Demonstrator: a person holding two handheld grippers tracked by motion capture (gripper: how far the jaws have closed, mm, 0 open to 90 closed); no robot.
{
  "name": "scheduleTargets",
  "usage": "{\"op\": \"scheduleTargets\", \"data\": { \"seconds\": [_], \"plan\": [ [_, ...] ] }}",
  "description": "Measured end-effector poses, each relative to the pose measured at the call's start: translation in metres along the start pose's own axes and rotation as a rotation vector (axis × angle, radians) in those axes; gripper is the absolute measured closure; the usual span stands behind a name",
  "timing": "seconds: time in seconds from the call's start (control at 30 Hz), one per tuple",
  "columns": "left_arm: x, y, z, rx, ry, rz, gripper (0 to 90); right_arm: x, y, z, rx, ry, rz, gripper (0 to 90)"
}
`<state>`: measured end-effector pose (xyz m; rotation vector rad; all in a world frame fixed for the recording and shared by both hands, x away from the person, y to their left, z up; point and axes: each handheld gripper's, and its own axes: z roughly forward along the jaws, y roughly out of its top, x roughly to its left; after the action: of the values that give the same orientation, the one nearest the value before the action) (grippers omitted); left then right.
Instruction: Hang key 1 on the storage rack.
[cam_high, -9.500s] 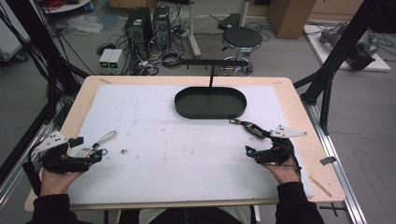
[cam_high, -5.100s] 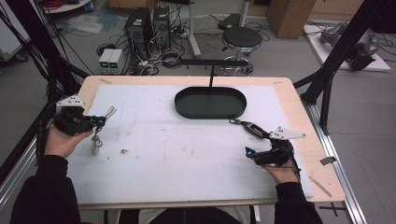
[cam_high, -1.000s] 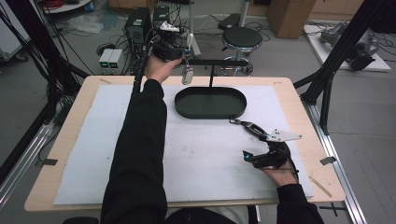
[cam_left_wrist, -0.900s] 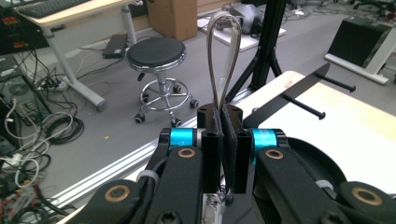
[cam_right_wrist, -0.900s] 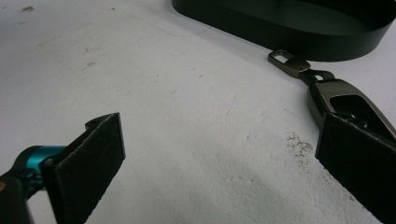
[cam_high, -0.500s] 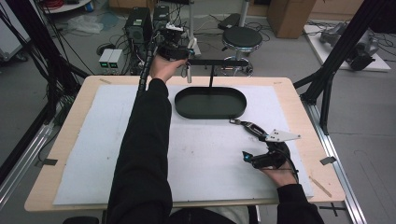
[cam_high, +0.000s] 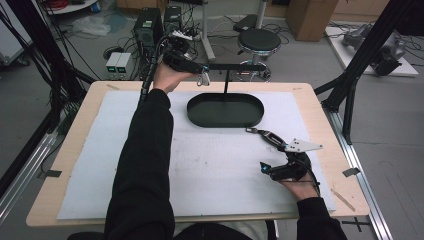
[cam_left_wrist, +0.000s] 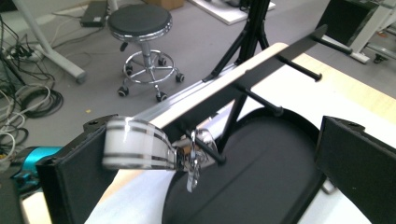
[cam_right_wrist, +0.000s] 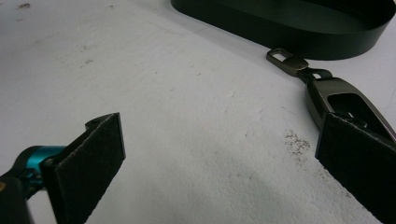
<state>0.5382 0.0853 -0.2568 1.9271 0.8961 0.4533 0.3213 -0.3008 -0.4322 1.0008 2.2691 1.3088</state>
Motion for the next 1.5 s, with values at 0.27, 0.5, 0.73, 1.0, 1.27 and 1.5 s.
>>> {"op": "scheduleTargets", "data": {
  "seconds": [0.27,0.5,0.73,1.0,1.27,1.5],
  "plan": [
    [0.0,-0.009,-0.022,-0.001,-0.013,0.018,1.7,0.002,0.0,-0.001,0.001,-0.003,-0.003,0.7],
    [0.0,-0.019,-0.043,-0.032,-0.027,0.032,1.7,0.001,-0.001,0.0,0.005,-0.007,-0.005,0.7],
    [0.003,-0.031,-0.058,-0.045,-0.023,0.031,1.7,0.002,-0.001,0.0,0.011,-0.007,-0.004,0.7],
    [0.004,-0.049,-0.065,-0.007,-0.036,0.043,1.7,0.002,-0.001,0.001,0.014,-0.009,-0.004,0.7],
    [0.002,-0.072,-0.074,-0.006,-0.043,0.037,1.7,0.002,-0.001,0.001,0.017,-0.01,-0.002,0.7],
    [-0.002,-0.086,-0.088,-0.016,-0.045,0.039,1.7,0.002,-0.001,0.002,0.017,-0.01,-0.009,0.7]
  ]
}}
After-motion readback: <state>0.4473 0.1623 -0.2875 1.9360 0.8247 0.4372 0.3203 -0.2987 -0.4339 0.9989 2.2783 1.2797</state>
